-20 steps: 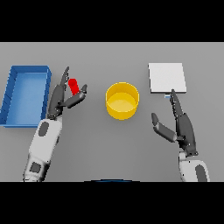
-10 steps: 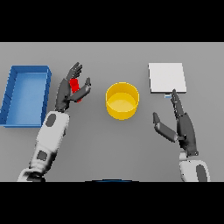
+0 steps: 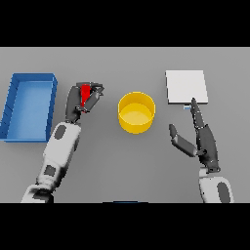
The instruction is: Pick up the red beaker and tilt it to pour out 1 green nut into yellow bowl. Pick up the yellow bowl and place it on the metallic measuring scale.
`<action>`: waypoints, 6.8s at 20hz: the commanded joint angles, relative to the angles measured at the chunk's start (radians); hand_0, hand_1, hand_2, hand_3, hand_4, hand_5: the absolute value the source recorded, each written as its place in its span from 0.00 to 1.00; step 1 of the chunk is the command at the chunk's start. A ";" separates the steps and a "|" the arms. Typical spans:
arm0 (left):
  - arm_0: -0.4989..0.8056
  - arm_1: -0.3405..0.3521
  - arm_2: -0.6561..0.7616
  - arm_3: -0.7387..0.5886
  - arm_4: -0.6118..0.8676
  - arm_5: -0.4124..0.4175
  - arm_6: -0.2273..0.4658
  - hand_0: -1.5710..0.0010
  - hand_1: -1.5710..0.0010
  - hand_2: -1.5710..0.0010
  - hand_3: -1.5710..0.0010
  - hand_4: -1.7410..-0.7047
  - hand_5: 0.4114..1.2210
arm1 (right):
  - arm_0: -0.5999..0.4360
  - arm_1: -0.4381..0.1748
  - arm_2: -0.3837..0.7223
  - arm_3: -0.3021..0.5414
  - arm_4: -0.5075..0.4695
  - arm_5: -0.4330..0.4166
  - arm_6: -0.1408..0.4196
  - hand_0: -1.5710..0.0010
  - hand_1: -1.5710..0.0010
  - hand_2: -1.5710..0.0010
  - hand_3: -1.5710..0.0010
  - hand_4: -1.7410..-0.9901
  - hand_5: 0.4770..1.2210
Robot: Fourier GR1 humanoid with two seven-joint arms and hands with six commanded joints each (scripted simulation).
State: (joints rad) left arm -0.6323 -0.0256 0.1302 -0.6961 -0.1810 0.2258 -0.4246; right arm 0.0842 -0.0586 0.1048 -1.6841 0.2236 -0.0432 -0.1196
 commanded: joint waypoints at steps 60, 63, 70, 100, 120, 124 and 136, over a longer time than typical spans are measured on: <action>-0.724 0.110 -1.269 0.141 -1.248 -0.528 0.279 0.00 0.00 0.00 0.00 0.01 1.00 | -0.003 0.008 0.028 0.001 0.054 -0.015 -0.032 1.00 1.00 1.00 1.00 0.94 0.28; -0.790 0.133 -1.206 0.176 -1.220 -0.473 0.254 0.00 0.00 0.00 0.00 0.01 1.00 | -0.001 0.010 0.033 0.015 0.056 -0.011 -0.042 1.00 1.00 1.00 1.00 0.94 0.28; -0.942 0.226 -0.982 0.331 -1.091 -0.436 0.239 0.00 0.00 0.00 0.22 0.01 1.00 | 0.009 -0.002 0.026 -0.005 0.056 -0.015 -0.029 1.00 1.00 1.00 1.00 0.97 0.27; -0.084 0.545 -0.162 -0.210 -0.146 -0.015 0.902 0.00 0.00 0.00 0.07 0.00 1.00 | -0.020 -0.007 0.034 0.037 0.074 -0.023 -0.034 1.00 1.00 1.00 1.00 0.97 0.23; 0.210 0.537 -0.218 -0.525 -0.141 -0.073 1.015 0.61 0.68 0.67 0.69 0.82 0.31 | 0.004 -0.004 0.031 0.021 0.055 -0.017 -0.072 1.00 1.00 1.00 1.00 0.98 0.21; 0.190 0.536 -0.244 -0.477 -0.158 -0.100 0.988 0.84 0.87 0.86 0.87 0.90 0.30 | -0.007 -0.008 0.032 0.014 0.062 -0.017 -0.051 1.00 1.00 1.00 1.00 0.97 0.22; 0.190 0.524 -0.251 -0.492 -0.163 -0.072 0.920 0.99 0.99 0.99 0.99 0.97 0.32 | -0.286 -0.264 0.193 0.109 0.322 0.198 0.048 1.00 1.00 1.00 1.00 0.79 0.26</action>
State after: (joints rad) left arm -0.4428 0.4981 -0.1211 -1.1883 -0.3442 0.1540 0.4958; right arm -0.2031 -0.3216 0.2978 -1.5757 0.5456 0.1544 -0.0705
